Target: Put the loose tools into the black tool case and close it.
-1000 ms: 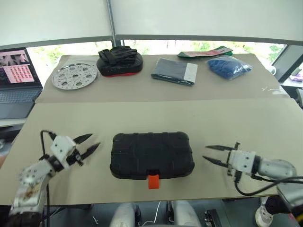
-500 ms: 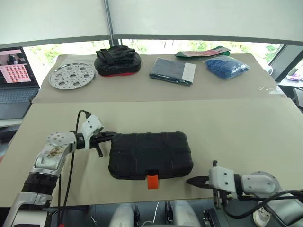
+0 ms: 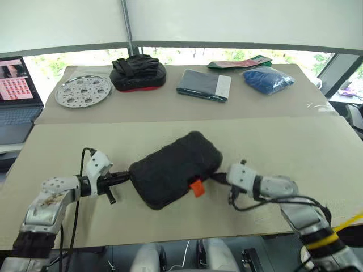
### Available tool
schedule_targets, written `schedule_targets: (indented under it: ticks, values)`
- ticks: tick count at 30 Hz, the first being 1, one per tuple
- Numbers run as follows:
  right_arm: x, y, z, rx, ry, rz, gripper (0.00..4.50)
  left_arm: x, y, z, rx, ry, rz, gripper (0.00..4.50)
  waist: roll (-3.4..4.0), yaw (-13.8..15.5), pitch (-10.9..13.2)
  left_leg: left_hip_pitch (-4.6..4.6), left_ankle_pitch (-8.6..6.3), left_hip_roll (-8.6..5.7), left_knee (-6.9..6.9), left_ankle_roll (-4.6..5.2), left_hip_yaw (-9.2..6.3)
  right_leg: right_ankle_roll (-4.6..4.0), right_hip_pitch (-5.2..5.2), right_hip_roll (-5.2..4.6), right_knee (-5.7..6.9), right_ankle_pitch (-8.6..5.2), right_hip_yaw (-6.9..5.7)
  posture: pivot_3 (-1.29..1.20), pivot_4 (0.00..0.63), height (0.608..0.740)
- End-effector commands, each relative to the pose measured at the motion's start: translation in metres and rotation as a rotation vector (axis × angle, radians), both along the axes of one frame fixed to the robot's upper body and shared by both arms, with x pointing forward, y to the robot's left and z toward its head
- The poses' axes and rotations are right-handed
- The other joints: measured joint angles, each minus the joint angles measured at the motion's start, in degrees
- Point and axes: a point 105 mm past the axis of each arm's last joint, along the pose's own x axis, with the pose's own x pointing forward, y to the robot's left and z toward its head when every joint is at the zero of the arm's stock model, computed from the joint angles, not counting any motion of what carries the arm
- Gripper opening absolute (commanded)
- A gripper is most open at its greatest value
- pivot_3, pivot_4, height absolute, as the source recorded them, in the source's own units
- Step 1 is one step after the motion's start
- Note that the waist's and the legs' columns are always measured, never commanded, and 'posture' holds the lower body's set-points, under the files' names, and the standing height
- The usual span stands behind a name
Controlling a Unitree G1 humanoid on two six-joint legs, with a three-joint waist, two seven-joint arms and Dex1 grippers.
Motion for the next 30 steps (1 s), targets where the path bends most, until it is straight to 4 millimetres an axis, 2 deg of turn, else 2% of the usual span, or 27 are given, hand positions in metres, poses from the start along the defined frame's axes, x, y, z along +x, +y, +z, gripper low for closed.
schedule_targets:
  ticks: [1, 5, 8, 12, 15, 19, 23, 26, 30]
  values:
    - [0.023, -0.004, 0.018, 0.028, -0.085, -0.030, 0.00, -0.001, -0.007, 0.019, -0.072, -0.072, 0.036, 0.02, 0.00, 0.3, 0.0, -0.08, 0.01, 0.00, 0.00, -0.02, 0.00, -0.01, -0.09, 0.00, 0.02, 0.01, 0.01, 0.00, 0.150, 0.740]
    - [0.040, -0.009, 0.024, 0.020, -0.107, -0.038, 0.00, 0.000, -0.008, 0.028, -0.127, -0.136, 0.084, 0.02, 0.01, 0.3, 0.0, -0.45, 0.16, -0.03, 0.08, -0.11, 0.00, -0.09, -0.45, 0.03, 0.10, 0.06, 0.00, 0.00, 0.150, 0.740]
    - [0.039, -0.021, 0.032, 0.051, -0.090, -0.055, 0.00, 0.013, 0.001, 0.055, -0.213, -0.213, 0.133, 0.02, 0.00, 0.5, 0.0, -0.47, 0.16, -0.03, 0.08, -0.11, -0.01, -0.09, -0.44, 0.02, 0.08, 0.06, -0.04, 0.00, 0.150, 0.740]
    - [0.015, -0.034, 0.031, 0.059, -0.016, -0.020, 0.00, 0.018, -0.007, 0.082, -0.239, -0.235, 0.012, 0.02, 0.01, 1.1, 0.0, -0.53, 0.17, -0.02, 0.09, -0.10, -0.09, -0.08, -0.42, 0.01, 0.07, 0.06, -0.14, 0.00, 0.150, 0.740]
    - [-0.013, -0.037, 0.026, 0.054, 0.064, 0.032, 0.00, 0.023, -0.035, 0.091, -0.199, -0.200, -0.143, 0.02, 0.01, 1.1, 0.0, -0.54, 0.16, -0.03, 0.08, -0.10, -0.12, -0.06, -0.38, 0.05, -0.03, 0.05, -0.16, 0.00, 0.150, 0.740]
    - [-0.037, -0.026, 0.026, 0.099, 0.144, 0.074, 0.00, 0.027, -0.076, 0.089, -0.158, -0.174, -0.298, 0.02, 0.01, 0.9, 0.0, -0.55, 0.17, -0.08, 0.10, -0.10, -0.13, 0.00, -0.35, 0.08, -0.04, 0.07, -0.11, 0.00, 0.150, 0.740]
    - [-0.047, -0.016, 0.019, 0.087, 0.195, 0.082, 0.00, 0.031, -0.110, 0.082, -0.154, -0.163, -0.377, 0.02, 0.00, 0.6, 0.0, -0.49, 0.17, -0.10, 0.11, -0.11, -0.11, 0.01, -0.35, 0.18, -0.01, 0.08, -0.01, 0.00, 0.150, 0.740]
    - [-0.046, -0.014, 0.014, 0.064, 0.210, 0.065, 0.00, 0.034, -0.123, 0.069, -0.102, -0.140, -0.407, 0.02, 0.00, 0.6, 0.0, -0.50, 0.18, -0.11, 0.11, -0.12, -0.12, 0.01, -0.36, 0.20, -0.01, 0.08, -0.01, 0.00, 0.150, 0.740]
    - [-0.044, -0.012, 0.026, 0.117, 0.202, 0.037, 0.00, 0.039, -0.134, 0.056, -0.091, -0.113, -0.403, 0.02, 0.00, 1.1, 0.0, -0.50, 0.19, -0.15, 0.14, -0.11, -0.12, 0.01, -0.35, 0.18, -0.01, 0.08, 0.00, 0.00, 0.150, 0.740]
